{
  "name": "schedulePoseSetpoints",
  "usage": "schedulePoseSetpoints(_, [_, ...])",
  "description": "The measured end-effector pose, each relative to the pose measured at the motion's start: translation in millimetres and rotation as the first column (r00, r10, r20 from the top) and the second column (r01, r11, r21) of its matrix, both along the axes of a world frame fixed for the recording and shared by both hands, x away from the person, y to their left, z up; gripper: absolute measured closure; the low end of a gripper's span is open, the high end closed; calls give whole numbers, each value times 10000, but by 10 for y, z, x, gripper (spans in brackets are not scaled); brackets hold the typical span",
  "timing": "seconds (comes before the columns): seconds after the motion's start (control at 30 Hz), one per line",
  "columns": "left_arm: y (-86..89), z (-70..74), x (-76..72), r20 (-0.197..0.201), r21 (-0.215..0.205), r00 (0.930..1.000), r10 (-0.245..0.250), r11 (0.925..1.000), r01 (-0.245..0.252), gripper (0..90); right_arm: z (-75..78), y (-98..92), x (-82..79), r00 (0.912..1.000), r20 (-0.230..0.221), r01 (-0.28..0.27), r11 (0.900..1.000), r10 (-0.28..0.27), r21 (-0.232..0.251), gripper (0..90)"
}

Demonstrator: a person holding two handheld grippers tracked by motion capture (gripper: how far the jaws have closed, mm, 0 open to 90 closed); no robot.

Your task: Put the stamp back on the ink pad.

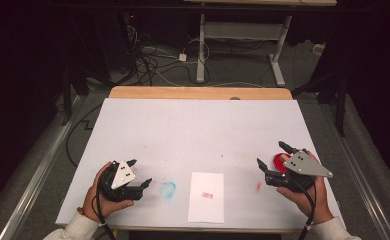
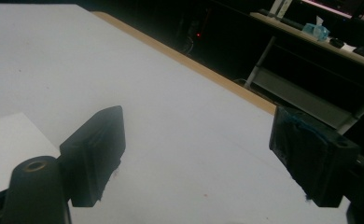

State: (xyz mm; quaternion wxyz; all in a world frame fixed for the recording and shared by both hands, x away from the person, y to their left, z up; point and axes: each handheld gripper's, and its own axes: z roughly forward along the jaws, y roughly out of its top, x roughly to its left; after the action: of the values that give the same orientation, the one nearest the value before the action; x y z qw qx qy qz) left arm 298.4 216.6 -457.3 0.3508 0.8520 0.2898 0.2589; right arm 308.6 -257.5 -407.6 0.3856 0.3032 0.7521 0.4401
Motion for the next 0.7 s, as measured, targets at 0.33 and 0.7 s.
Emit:
schedulePoseSetpoints(0.33, [-24, -10, 3, -27, 76, 10000, -23, 10000, 23, 218, -118, -108, -96, 10000, -58, 23, 10000, -22, 18, 186])
schedulePoseSetpoints(0.7, [-32, -15, 8, -42, 52, 10000, -66, 10000, 67, 218, -292, -161, -170, 9997, -250, -76, 9996, 69, -279, 187])
